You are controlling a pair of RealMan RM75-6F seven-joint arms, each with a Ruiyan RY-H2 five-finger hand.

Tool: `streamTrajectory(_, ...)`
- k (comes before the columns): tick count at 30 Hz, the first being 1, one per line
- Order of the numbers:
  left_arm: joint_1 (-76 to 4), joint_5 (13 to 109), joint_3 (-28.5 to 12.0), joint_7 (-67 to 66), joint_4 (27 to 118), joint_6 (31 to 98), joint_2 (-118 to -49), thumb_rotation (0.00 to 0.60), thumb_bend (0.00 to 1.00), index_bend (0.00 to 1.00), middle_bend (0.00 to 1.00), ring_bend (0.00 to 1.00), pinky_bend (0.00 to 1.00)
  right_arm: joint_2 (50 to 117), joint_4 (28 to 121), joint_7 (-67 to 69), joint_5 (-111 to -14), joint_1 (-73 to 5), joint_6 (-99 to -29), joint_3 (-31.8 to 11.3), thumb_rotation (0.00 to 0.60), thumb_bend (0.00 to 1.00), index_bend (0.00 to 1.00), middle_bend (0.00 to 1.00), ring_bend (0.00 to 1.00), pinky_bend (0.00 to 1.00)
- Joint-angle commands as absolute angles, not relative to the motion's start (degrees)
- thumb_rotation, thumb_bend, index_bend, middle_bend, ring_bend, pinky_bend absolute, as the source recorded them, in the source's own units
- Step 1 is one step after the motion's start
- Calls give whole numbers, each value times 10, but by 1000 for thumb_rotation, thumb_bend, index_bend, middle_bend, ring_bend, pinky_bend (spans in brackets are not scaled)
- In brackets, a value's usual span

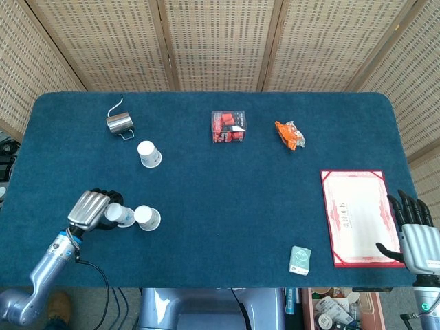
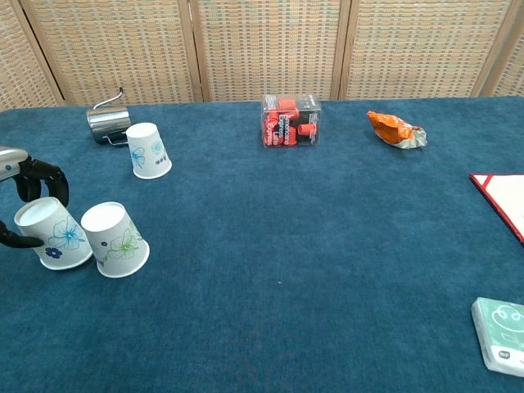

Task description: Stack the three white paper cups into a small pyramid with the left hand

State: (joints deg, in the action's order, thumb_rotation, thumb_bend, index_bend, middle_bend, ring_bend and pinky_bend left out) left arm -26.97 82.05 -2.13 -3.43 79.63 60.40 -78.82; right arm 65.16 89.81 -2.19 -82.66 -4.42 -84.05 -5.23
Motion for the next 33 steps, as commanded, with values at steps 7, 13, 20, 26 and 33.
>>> streamTrajectory(7,-275,840,-6,-6,795,595,-783,600,212,0,0,1,86,650,898,-18,-825,-44,-841,-53,600,0,0,0,0,0)
streamTrajectory(13,-278,865,7,52,808,595,-758,600,213,0,0,0,3,650,899,-20,-825,-43,-841,-53,600,0,0,0,0,0)
streamTrajectory(20,-268,888,-27,127,830,682,-711,600,212,0,0,0,0,651,897,-22,-822,-44,-837,-54,600,0,0,0,0,0)
streamTrajectory(26,-301,852,-73,109,831,661,-703,600,212,0,0,0,13,654,890,-25,-811,-49,-826,-56,600,0,0,0,0,0)
streamTrajectory(33,-383,745,-124,60,765,528,-747,600,212,0,0,0,50,658,882,-31,-797,-54,-816,-63,600,0,0,0,0,0)
